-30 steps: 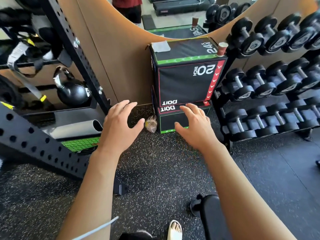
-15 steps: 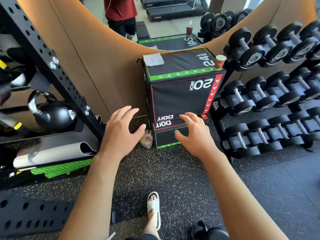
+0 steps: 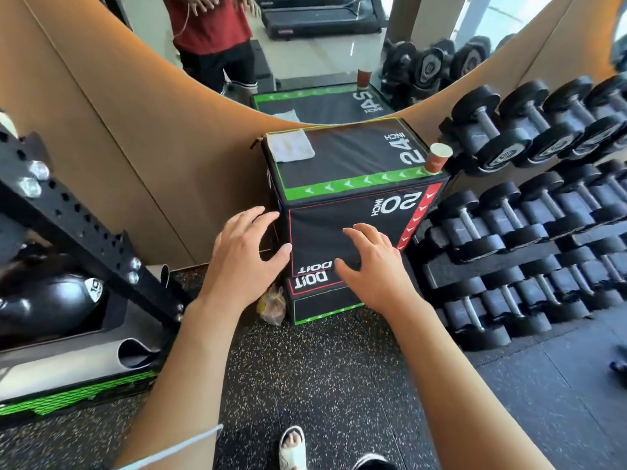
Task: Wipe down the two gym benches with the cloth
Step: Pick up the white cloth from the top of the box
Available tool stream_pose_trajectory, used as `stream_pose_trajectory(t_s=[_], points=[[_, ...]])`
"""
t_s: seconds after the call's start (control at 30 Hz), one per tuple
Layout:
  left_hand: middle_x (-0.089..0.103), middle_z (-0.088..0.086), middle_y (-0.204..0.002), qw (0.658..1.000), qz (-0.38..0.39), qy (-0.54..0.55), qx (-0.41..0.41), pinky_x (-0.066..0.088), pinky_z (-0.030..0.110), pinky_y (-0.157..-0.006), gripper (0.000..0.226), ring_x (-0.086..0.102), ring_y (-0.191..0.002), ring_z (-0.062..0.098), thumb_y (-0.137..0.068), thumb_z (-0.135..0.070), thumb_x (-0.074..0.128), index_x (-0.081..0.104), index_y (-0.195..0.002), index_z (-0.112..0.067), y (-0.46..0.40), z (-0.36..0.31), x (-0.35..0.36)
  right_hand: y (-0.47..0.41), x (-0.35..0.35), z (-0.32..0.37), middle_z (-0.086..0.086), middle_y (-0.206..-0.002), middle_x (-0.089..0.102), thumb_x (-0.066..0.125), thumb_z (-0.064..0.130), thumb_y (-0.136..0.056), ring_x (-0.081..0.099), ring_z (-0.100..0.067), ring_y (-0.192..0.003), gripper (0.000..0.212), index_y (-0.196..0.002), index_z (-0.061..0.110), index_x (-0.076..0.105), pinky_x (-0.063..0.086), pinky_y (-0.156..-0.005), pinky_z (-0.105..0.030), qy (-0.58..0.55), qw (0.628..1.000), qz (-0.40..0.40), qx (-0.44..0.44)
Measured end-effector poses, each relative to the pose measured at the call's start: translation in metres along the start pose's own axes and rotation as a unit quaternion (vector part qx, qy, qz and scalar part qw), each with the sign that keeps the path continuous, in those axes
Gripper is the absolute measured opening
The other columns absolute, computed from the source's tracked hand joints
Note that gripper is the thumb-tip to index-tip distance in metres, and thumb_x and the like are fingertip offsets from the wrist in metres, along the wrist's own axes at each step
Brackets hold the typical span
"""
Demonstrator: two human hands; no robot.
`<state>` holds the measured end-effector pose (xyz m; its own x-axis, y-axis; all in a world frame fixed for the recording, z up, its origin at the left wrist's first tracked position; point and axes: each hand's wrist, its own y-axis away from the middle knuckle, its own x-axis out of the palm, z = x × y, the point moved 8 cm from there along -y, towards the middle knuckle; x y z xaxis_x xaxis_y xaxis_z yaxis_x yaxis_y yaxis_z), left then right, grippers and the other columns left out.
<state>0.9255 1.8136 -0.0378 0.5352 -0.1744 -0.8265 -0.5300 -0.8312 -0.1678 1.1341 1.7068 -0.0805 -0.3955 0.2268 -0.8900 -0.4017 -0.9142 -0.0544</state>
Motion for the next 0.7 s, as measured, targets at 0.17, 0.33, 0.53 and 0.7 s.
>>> stream_pose_trajectory(t_s=[0.17, 0.33, 0.53, 0.7], points=[[0.043, -0.004, -0.162, 1.000, 0.013, 0.003, -0.001, 0.029, 0.047, -0.126, 0.060, 0.031, -0.152, 0.017, -0.098, -0.047, 0.063, 0.050, -0.154, -0.027, -0.044, 0.007, 0.019, -0.045, 0.004, -0.015, 0.005, -0.160, 0.038, 0.062, 0.047, -0.096, 0.032, -0.022, -0.148, 0.063, -0.154, 0.026, 0.046, 0.033, -0.118, -0.049, 0.000, 1.000, 0.005, 0.005], [0.046, -0.002, -0.160, 1.000, 0.005, 0.000, -0.009, 0.032, 0.050, -0.124, 0.060, 0.034, -0.151, 0.019, -0.097, -0.045, 0.065, 0.052, -0.152, -0.024, -0.094, 0.008, 0.041, -0.098, 0.007, -0.041, 0.005, -0.160, 0.039, 0.062, 0.048, -0.096, 0.033, -0.022, -0.148, 0.064, -0.154, 0.024, 0.047, 0.032, -0.118, -0.050, 0.000, 1.000, 0.014, -0.004], [0.047, -0.001, -0.159, 0.999, -0.013, -0.007, -0.038, 0.033, 0.049, -0.123, 0.059, 0.036, -0.150, 0.021, -0.098, -0.042, 0.066, 0.053, -0.151, -0.022, -0.158, -0.007, 0.069, -0.178, 0.004, -0.075, 0.006, -0.158, 0.040, 0.060, 0.050, -0.095, 0.035, -0.023, -0.146, 0.062, -0.151, 0.026, 0.048, 0.035, -0.117, -0.050, 0.007, 0.998, 0.038, -0.048], [0.046, -0.002, -0.159, 0.998, -0.018, -0.020, -0.061, 0.033, 0.047, -0.124, 0.059, 0.035, -0.150, 0.019, -0.098, -0.042, 0.066, 0.053, -0.152, -0.024, -0.211, -0.028, 0.090, -0.241, -0.010, -0.107, 0.003, -0.159, 0.040, 0.061, 0.048, -0.095, 0.035, -0.024, -0.146, 0.061, -0.150, 0.025, 0.049, 0.035, -0.116, -0.051, -0.012, 0.996, 0.047, -0.073]])
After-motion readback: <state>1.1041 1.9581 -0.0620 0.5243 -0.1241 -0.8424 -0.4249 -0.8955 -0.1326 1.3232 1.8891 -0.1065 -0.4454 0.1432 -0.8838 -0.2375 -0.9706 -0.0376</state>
